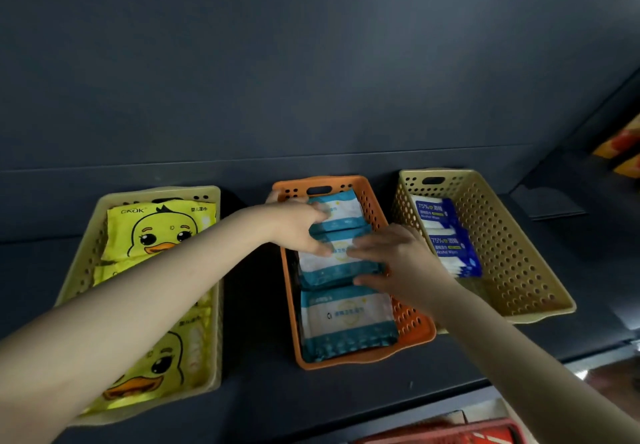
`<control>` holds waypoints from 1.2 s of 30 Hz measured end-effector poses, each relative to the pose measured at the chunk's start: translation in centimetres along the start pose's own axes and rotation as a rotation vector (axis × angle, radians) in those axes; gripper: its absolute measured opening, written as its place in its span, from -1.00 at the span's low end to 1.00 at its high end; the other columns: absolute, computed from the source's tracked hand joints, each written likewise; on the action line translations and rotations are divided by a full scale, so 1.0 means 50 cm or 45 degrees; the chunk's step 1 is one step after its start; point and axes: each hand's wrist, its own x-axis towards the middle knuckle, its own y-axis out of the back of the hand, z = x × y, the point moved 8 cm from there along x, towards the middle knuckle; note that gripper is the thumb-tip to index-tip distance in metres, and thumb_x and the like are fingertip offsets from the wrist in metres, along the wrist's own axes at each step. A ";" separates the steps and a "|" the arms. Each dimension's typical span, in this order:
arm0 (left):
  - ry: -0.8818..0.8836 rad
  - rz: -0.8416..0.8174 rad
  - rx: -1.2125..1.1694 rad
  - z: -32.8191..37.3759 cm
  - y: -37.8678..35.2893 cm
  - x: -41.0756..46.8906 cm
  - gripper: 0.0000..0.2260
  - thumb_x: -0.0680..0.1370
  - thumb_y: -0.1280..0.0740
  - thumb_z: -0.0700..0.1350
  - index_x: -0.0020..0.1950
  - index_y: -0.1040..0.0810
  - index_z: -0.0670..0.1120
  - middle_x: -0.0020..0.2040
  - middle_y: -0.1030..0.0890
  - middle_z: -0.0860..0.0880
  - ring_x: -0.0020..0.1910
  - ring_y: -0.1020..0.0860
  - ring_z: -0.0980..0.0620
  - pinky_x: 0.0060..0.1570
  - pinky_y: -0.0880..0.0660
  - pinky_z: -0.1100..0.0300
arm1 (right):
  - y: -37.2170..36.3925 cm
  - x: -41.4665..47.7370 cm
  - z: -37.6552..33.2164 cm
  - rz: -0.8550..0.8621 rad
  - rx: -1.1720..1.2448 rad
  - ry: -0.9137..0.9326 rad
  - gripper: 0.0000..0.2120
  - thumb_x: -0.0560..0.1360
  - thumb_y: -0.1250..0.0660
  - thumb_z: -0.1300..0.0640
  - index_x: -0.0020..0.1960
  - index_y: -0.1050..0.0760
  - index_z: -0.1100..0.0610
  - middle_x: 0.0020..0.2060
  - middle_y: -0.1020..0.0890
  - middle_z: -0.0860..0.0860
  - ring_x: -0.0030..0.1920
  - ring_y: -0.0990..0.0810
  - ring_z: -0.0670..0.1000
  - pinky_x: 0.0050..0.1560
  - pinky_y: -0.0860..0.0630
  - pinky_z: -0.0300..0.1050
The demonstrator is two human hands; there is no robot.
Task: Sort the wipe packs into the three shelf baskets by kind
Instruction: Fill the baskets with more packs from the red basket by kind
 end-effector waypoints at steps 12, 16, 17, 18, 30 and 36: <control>-0.121 -0.034 0.063 0.021 -0.027 0.023 -0.16 0.42 -0.21 0.43 0.56 0.10 0.20 0.58 0.18 0.09 0.56 0.11 -0.06 0.48 0.08 -0.08 | -0.061 -0.049 -0.043 -0.346 -0.118 0.056 -0.65 0.48 -0.37 -0.09 0.26 -0.48 -0.14 0.11 -0.54 -0.22 0.13 -0.49 -0.19 0.22 -0.47 -0.16; -0.210 0.065 -0.091 0.016 -0.007 0.022 -0.27 0.44 -0.26 0.36 0.54 -0.14 0.14 0.58 -0.02 0.05 0.55 -0.04 -0.04 0.50 -0.06 -0.03 | -0.031 -0.039 -0.041 -0.299 0.112 -0.031 -0.63 0.48 -0.39 -0.03 0.27 -0.51 -0.03 0.18 -0.51 -0.18 0.18 -0.47 -0.20 0.29 -0.43 -0.24; -0.208 0.107 -0.106 0.006 0.001 0.019 -0.31 0.46 -0.27 0.33 0.52 -0.20 0.13 0.57 -0.10 0.06 0.54 -0.09 -0.03 0.49 -0.08 -0.02 | -0.014 -0.027 -0.037 -0.210 0.185 -0.059 -0.64 0.48 -0.40 0.00 0.26 -0.52 -0.01 0.19 -0.51 -0.16 0.18 -0.48 -0.20 0.29 -0.44 -0.23; -0.195 0.143 -0.090 -0.004 0.008 0.017 -0.34 0.47 -0.28 0.31 0.52 -0.22 0.12 0.56 -0.14 0.06 0.53 -0.12 -0.02 0.48 -0.10 0.00 | 0.000 -0.013 -0.031 -0.127 0.215 -0.078 -0.64 0.48 -0.40 0.02 0.27 -0.52 0.00 0.22 -0.52 -0.15 0.20 -0.48 -0.18 0.31 -0.43 -0.21; -0.110 0.051 -0.175 -0.047 0.014 0.014 -0.53 0.60 -0.15 0.20 0.49 -0.30 0.12 0.51 -0.29 0.06 0.46 -0.29 0.01 0.42 -0.21 0.14 | -0.037 0.069 -0.011 -0.402 0.010 -0.114 -0.38 0.40 -0.44 -0.13 0.40 -0.36 -0.03 0.29 -0.41 -0.09 0.32 -0.33 -0.05 0.39 -0.27 -0.02; -0.112 0.042 -0.183 -0.047 0.012 0.012 -0.75 0.57 -0.15 0.26 0.13 -0.44 0.17 0.14 -0.44 0.11 0.29 -0.43 0.06 0.36 -0.26 0.16 | -0.042 0.018 -0.023 -0.486 0.067 -0.027 -0.64 0.43 -0.44 -0.09 0.18 -0.49 -0.07 0.17 -0.43 -0.15 0.19 -0.40 -0.11 0.30 -0.36 -0.09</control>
